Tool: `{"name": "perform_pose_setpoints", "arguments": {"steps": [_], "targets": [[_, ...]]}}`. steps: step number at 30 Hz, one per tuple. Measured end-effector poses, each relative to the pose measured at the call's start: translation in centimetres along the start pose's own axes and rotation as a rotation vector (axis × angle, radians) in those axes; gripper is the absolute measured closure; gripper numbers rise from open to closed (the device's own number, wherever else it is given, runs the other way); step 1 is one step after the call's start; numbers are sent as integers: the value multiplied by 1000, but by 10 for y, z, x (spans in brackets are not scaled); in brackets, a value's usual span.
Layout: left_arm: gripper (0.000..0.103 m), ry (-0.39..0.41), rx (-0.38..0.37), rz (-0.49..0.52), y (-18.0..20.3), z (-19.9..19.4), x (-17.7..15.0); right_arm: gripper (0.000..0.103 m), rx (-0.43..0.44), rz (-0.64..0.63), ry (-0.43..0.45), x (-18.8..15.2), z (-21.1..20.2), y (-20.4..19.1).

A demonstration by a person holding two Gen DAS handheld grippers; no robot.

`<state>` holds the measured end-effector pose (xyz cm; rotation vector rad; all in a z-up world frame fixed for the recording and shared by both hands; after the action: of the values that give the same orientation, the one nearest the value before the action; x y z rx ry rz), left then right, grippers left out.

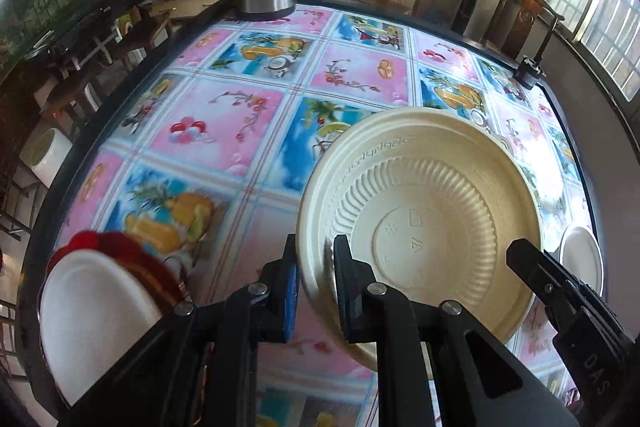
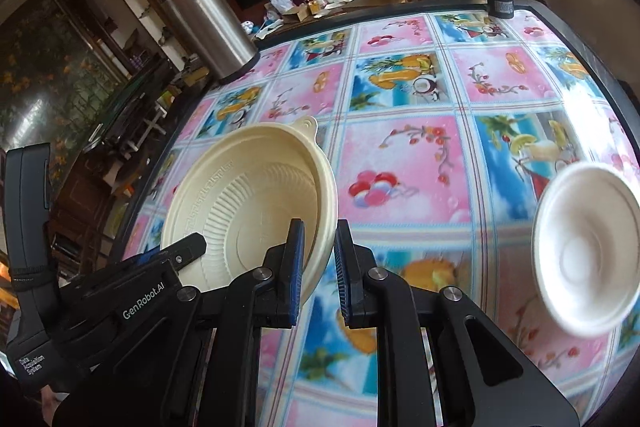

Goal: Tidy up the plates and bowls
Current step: 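Carry the beige bowl with both grippers over the stacked white bowl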

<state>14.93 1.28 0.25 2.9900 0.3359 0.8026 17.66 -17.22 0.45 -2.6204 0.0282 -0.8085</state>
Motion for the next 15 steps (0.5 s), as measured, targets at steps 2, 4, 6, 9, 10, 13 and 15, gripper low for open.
{"name": "perform_pose_setpoints", "arguments": {"steps": [2,4,6,9,10,13,15], "targets": [[88,17,8,-10,-9,-10,-8,89,13,-8,4,-11,-8,-10],[88,31,13,-20,-18,-18,-15,89,22,-17,3,-19,-13,-19],[88,38,16,-29,-28,-25,-21,89,36,-20,8,-27,-19,-28],[88,51,29,-53,-46,-34,-31,88,58,-38,2,-38,-23,-46],[88,56,31,-62,-55,-38,-34,88,65,-48,2,-42,-24,-53],[88,79,52,-84,-74,-49,-41,88,85,-82,-4,-51,-25,-75],[88,93,63,-103,-87,-56,-46,88,94,-102,-12,-56,-24,-88]]}}
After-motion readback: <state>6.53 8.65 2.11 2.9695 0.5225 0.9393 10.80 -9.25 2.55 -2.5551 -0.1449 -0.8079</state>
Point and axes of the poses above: each gripper's, at about its wrist camera, not at the fingertips, and z roughly the way its jaws point, y to its right, x to its top, the point moved 3 cm from there along z, roughly the way its jaws point, and after that the axes turned 1 degree about -y, right-handed, at the moved point
